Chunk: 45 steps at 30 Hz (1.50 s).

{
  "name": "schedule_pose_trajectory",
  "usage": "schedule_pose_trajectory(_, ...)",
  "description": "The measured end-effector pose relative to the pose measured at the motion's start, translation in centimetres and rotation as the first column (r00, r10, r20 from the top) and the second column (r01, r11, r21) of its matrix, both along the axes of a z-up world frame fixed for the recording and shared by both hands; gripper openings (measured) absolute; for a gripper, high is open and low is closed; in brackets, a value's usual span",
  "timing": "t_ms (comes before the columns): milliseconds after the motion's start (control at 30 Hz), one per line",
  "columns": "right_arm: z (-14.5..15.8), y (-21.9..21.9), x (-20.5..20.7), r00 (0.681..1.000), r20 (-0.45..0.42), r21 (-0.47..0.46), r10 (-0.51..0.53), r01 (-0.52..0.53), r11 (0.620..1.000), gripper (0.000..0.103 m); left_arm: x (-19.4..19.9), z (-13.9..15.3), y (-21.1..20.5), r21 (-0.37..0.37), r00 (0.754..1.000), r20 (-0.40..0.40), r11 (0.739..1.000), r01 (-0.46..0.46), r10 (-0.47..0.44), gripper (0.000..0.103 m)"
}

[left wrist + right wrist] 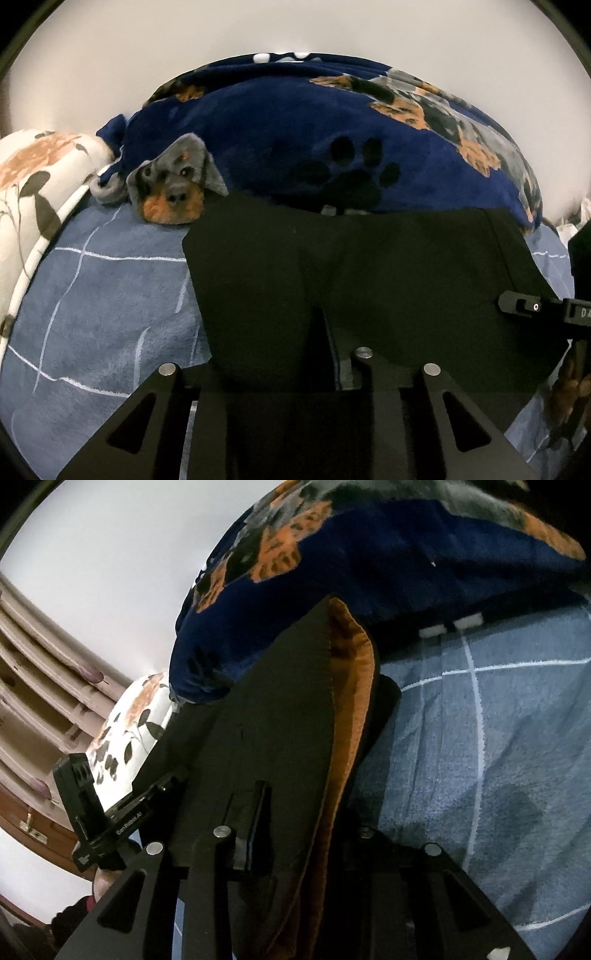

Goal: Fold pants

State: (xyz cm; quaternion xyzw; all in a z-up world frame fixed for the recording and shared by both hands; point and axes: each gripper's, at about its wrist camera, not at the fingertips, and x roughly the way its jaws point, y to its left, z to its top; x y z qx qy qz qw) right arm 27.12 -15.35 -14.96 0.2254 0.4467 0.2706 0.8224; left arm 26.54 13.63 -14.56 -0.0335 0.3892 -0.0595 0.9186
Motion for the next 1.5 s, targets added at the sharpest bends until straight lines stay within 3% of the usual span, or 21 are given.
schedule_pose_trajectory(1033,0.9,1.2,-1.3,0.996,0.089,-0.134,-0.032,0.043,0.990,0.033,-0.1,-0.1,0.3,0.000,1.000,0.007,1.000,-0.021,0.021,0.034)
schedule_pose_trajectory(1500,0.9,1.2,-1.3,0.995,0.095,-0.144,-0.033,0.047,0.988,0.034,-0.1,-0.1,0.5,0.003,1.000,0.006,1.000,-0.026,0.026,0.037)
